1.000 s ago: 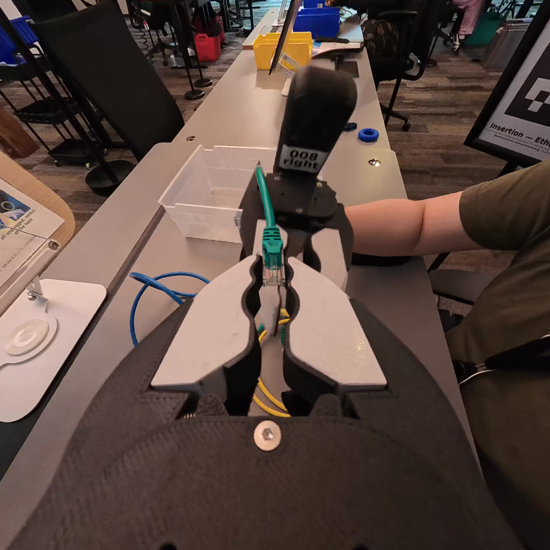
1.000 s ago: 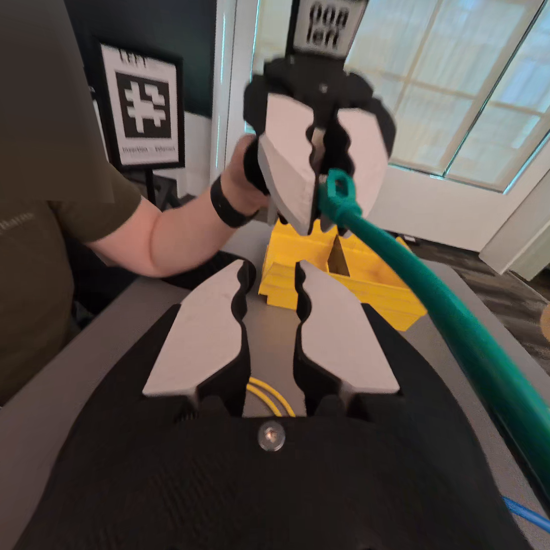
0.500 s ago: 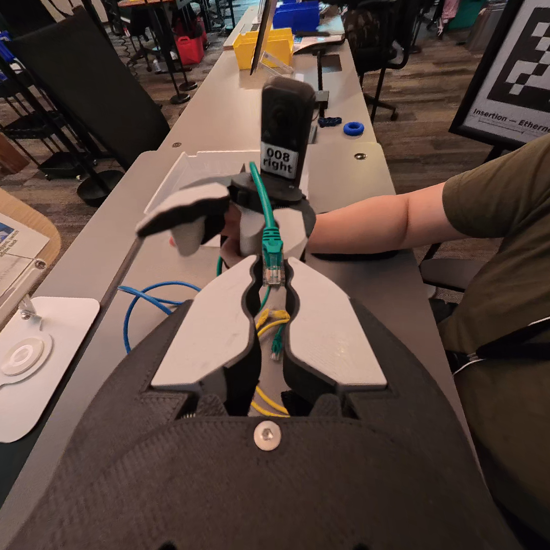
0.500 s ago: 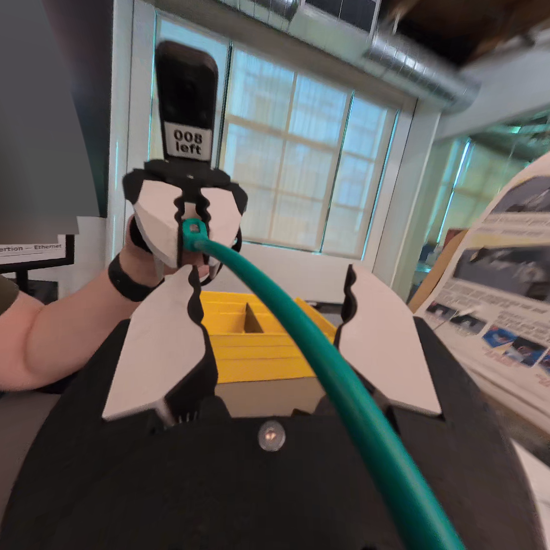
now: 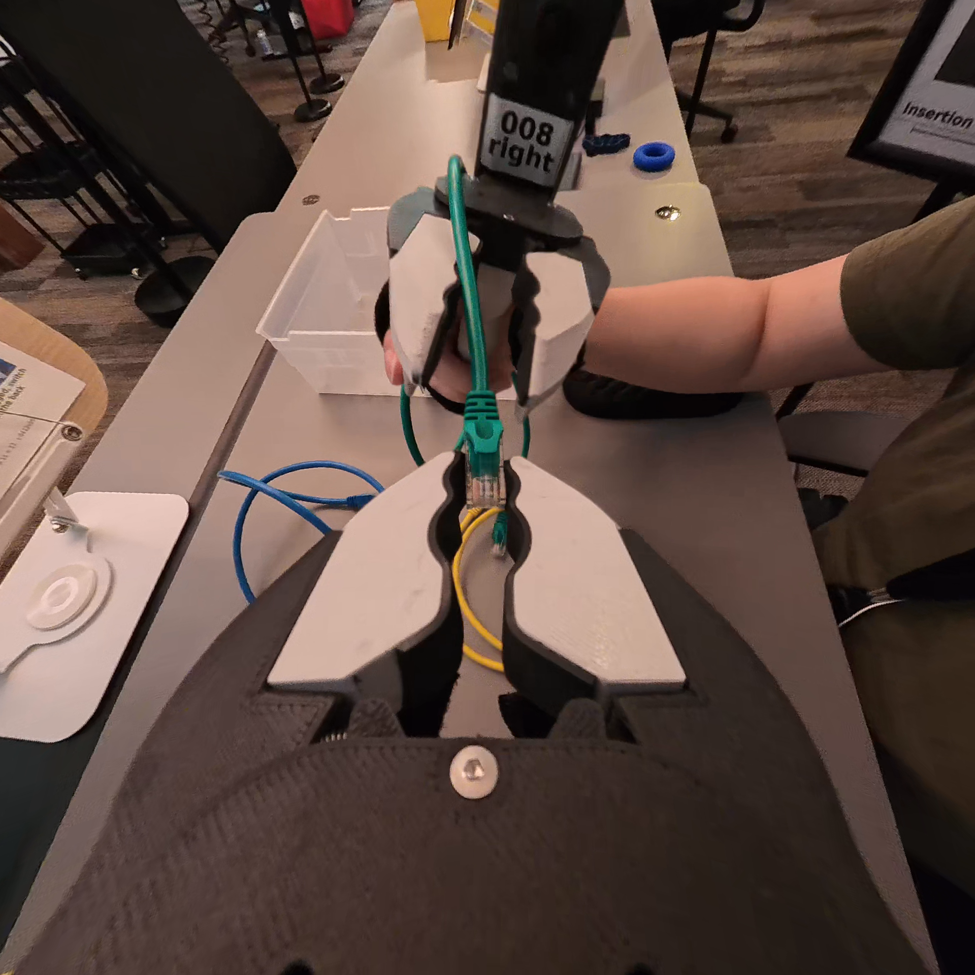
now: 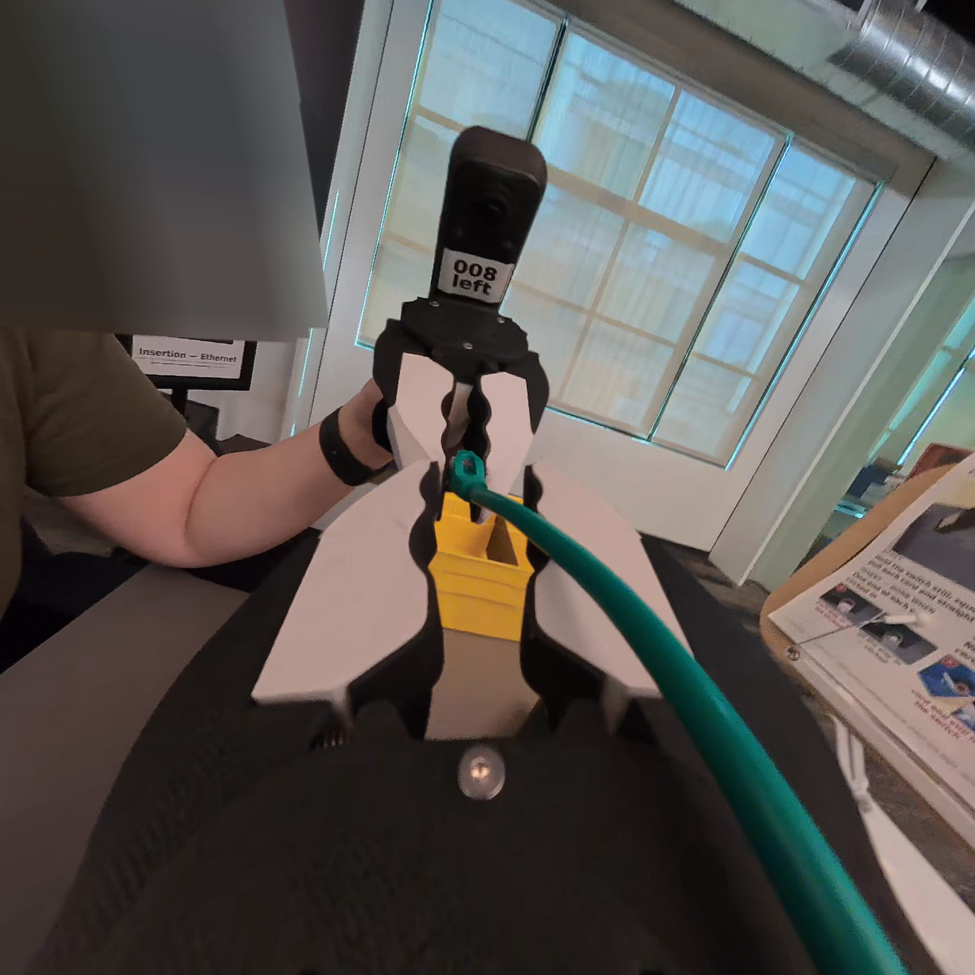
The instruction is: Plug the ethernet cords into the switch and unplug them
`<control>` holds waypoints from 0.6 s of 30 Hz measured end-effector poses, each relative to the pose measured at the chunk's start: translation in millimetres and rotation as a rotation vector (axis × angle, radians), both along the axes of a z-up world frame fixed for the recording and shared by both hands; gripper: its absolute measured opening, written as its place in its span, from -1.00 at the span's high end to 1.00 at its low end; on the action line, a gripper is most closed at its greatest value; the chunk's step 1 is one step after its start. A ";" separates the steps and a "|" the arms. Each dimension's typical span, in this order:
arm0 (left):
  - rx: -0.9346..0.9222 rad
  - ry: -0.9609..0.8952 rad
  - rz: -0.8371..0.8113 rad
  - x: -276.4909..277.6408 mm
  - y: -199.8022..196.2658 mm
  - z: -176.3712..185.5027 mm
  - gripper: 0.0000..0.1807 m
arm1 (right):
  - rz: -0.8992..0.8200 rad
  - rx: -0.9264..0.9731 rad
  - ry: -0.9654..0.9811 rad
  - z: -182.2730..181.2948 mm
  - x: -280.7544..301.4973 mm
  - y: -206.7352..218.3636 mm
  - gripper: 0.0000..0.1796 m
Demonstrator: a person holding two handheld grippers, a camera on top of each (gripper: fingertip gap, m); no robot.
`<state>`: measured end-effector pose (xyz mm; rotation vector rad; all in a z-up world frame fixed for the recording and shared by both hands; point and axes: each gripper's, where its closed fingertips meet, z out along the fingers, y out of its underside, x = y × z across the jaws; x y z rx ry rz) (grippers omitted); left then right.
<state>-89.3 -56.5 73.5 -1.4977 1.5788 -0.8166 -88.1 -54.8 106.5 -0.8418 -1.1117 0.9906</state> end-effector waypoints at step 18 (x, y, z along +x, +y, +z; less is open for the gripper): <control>0.004 0.069 0.011 -0.7 4.1 -13.5 0.87 | -0.005 -0.066 -0.166 -16.5 0.1 5.6 0.79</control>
